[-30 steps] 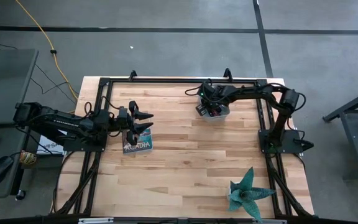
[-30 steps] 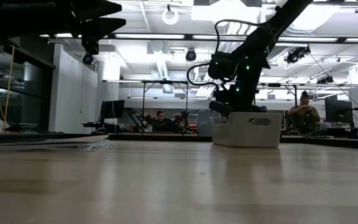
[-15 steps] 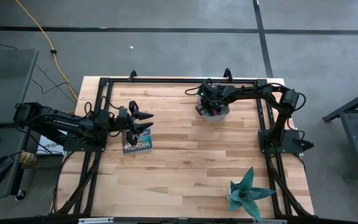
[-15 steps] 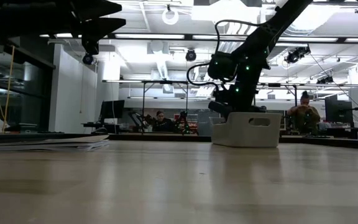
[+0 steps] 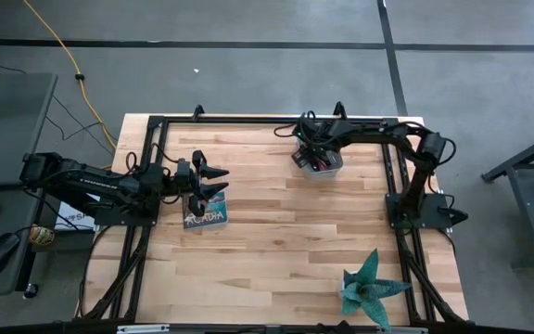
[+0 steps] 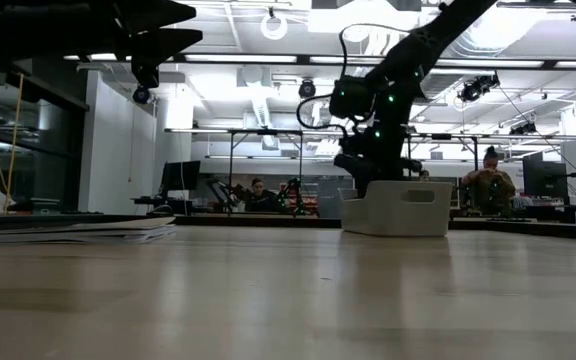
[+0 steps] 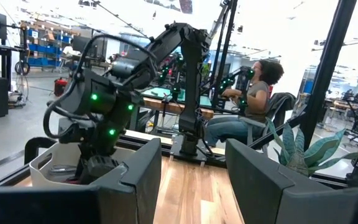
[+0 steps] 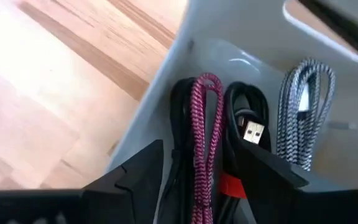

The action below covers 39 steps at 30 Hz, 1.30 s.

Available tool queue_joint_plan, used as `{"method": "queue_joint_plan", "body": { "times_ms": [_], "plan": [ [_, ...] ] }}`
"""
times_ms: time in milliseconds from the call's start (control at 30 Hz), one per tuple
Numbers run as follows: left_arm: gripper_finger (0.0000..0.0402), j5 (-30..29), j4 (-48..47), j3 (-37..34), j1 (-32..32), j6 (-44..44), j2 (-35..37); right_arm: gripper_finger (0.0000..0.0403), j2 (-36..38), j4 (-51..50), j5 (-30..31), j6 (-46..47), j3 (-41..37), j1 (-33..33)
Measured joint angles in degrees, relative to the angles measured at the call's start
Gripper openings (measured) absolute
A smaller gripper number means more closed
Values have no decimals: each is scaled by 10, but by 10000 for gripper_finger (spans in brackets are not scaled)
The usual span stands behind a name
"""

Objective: Pick and place USB-C Cables
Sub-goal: Return to Home Position

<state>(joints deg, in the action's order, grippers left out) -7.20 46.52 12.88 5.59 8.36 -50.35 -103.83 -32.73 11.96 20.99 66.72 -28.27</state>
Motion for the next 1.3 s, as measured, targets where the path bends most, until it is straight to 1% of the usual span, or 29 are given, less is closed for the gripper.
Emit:
{"method": "queue_joint_plan", "body": {
  "times_ms": [133, 233, 333, 433, 500, 600, 633, 733, 833, 900, 967, 1033, 1133, 1200, 1300],
  "plan": [
    [159, 0, 0, 0, 0, 0, 0, 193, 4, -40, 1, -23, 35, 6],
    [159, 0, 0, 0, 0, 0, 0, 193, 22, -59, 8, -47, 42, 15],
    [159, 0, -1, 0, 0, 0, 0, 193, 60, -48, 28, -71, 20, 36],
    [159, 0, -2, 0, 0, 0, 0, 193, 113, -13, 27, -94, -30, 60],
    [159, 0, -1, 0, 0, 0, 0, 193, 160, 40, 19, -99, -77, 80],
    [159, 0, 0, 0, 0, 0, 0, 193, 234, 182, -23, -91, -168, 110],
    [159, 0, 0, 0, 0, -1, 0, 193, 256, 250, -51, -87, -205, 121],
    [159, 0, 0, 0, 0, -2, 0, 193, 297, 483, -106, -74, -309, 157],
    [159, 0, 0, 0, 0, -1, 0, 193, 303, 697, -125, -69, -384, 190],
    [159, 0, 0, 0, 0, -4, 0, 193, 303, 792, -125, -89, -406, 207],
    [159, 0, 0, 0, 0, -8, 0, 193, 305, 839, -130, -110, -413, 219],
    [159, 0, 0, 0, 0, -15, 0, 193, 307, 852, -147, -126, -410, 229],
    [159, 8, 0, 0, 0, -25, 0, 193, 307, 852, -171, -153, -395, 237],
    [159, 15, 0, 0, 0, -32, 0, 193, 307, 842, -172, -171, -387, 241],
    [159, 21, 0, 0, 0, -40, 0, 193, 307, 827, -170, -167, -383, 243]
  ]
}}
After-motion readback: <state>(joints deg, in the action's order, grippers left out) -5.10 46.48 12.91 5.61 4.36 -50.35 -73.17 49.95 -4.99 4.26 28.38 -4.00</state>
